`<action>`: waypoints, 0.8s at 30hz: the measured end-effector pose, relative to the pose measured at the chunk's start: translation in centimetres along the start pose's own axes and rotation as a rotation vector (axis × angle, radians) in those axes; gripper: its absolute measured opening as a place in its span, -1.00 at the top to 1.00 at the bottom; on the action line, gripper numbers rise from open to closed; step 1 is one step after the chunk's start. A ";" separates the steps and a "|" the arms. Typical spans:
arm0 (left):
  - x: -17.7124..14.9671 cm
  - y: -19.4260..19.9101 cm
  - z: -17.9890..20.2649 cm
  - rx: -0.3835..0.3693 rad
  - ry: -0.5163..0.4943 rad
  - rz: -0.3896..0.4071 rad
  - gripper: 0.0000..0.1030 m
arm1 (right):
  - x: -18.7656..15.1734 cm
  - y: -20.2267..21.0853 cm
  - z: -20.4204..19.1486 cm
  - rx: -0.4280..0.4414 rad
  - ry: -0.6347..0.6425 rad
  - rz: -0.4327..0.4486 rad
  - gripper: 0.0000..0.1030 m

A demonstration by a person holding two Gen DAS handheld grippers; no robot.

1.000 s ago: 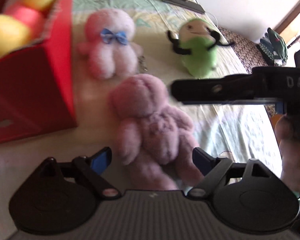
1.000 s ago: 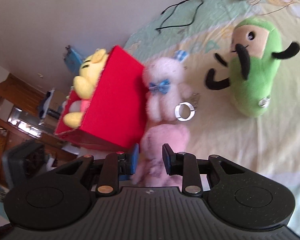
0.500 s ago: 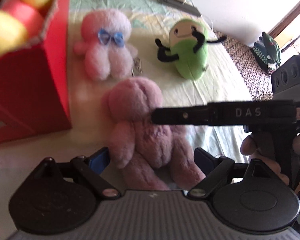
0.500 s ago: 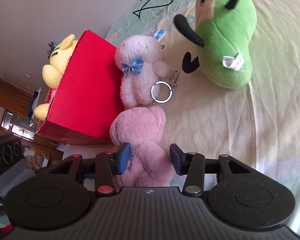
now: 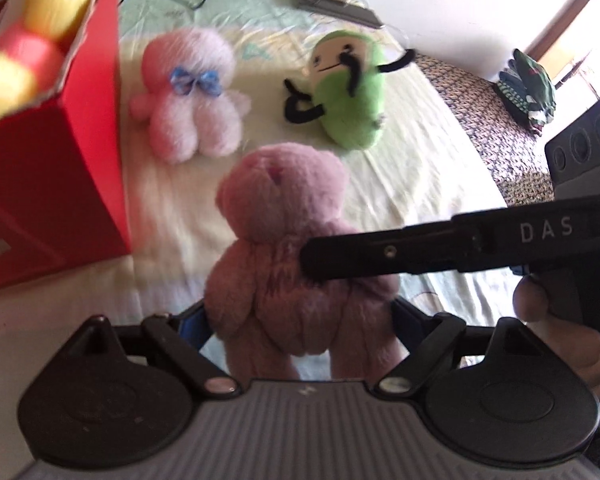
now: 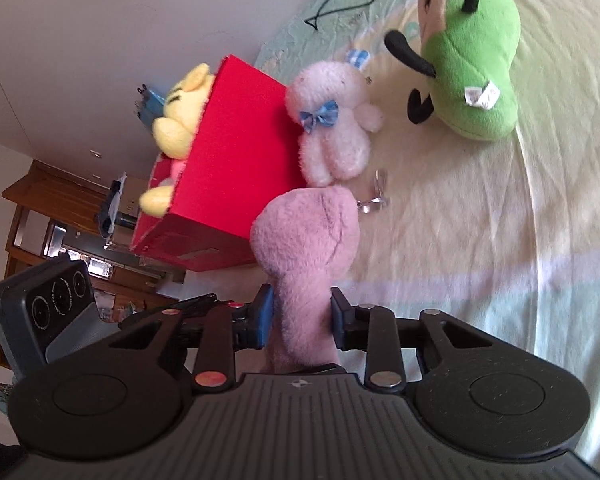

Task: Organize objects
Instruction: 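Close the right gripper on the pink teddy bear and lift it, then carry the pink teddy bear with the right gripper over the red box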

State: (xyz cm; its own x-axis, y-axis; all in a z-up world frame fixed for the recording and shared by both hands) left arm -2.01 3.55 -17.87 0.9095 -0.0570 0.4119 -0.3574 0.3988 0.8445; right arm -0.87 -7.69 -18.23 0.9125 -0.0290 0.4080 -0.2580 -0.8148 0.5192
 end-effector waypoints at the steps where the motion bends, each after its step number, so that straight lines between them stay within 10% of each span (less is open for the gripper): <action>1: 0.0 0.2 0.3 0.000 -0.009 0.011 -0.70 | 0.1 0.5 -0.3 0.007 0.004 0.014 0.39; 24: 7.3 18.4 -4.1 -0.123 -0.092 0.423 -0.70 | 7.7 -0.6 -19.4 0.071 0.315 0.348 0.40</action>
State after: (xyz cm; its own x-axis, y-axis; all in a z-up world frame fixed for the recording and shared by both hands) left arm -1.12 14.17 -0.77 0.6643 0.0556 0.7454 -0.6607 0.5100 0.5508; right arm 0.14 3.78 -0.87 0.6323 -0.1387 0.7622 -0.4985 -0.8260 0.2632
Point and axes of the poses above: each gripper's, at about its wrist camera, not at the fingertips, and y roughly against the way its jaws point, z to its right, x to its top, the point moved 9 cm from there along -y, roughly the way its jaws point, and after that the axes turned 6 degrees about y, right-handed, at the moved point
